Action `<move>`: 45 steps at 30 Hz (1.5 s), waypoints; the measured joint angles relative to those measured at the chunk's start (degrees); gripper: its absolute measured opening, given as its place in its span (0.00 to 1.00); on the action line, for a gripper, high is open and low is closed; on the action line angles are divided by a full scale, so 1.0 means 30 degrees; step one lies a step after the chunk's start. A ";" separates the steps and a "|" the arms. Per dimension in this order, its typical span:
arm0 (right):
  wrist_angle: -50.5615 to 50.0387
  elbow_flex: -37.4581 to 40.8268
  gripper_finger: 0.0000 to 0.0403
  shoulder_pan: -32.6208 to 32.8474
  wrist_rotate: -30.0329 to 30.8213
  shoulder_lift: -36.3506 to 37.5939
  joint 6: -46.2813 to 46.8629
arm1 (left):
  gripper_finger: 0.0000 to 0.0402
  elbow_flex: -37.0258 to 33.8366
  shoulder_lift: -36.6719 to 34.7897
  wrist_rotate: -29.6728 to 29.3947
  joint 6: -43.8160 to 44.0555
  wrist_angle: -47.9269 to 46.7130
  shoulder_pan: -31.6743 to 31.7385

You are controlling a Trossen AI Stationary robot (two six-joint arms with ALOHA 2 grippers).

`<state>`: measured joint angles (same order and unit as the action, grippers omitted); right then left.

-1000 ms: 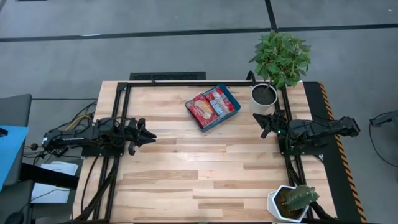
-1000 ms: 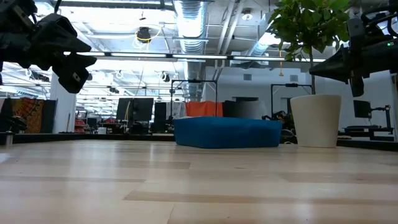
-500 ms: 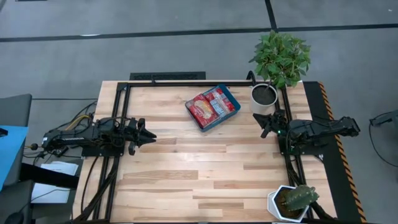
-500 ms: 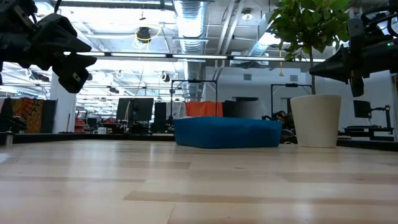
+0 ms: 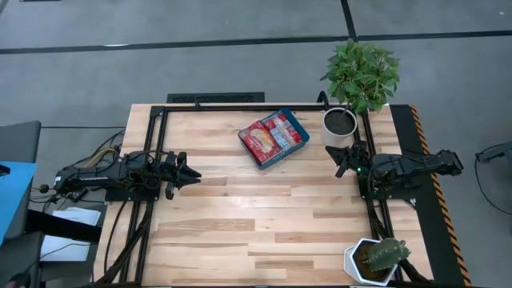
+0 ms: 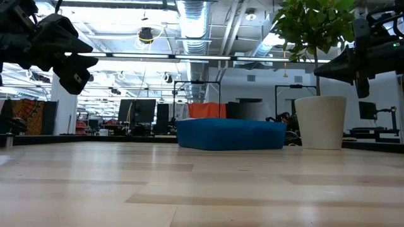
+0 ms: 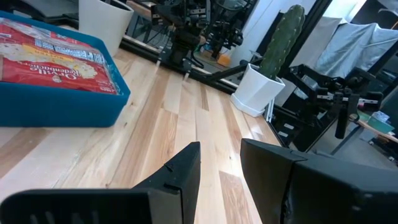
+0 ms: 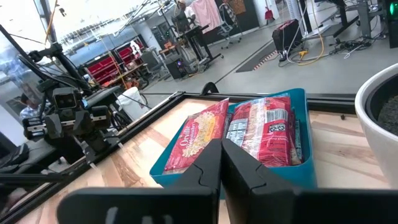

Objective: Sort popcorn bags into baskets
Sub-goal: Return to Home Position

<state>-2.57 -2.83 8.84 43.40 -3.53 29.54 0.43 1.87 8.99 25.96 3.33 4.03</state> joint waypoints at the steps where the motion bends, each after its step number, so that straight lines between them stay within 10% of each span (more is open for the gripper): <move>1: 0.0000 0.0000 0.07 0.0002 -0.0004 0.0000 0.0000 | 0.26 0.0000 0.0000 0.0000 0.0000 0.0000 0.0000; 45: 0.0000 0.0007 0.07 0.0007 -0.0007 0.0000 0.0001 | 0.26 0.0000 0.0000 0.0010 -0.0003 0.0006 0.0007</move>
<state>-2.57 -2.81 8.86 43.38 -3.53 29.54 0.43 1.87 9.03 25.95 3.35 4.05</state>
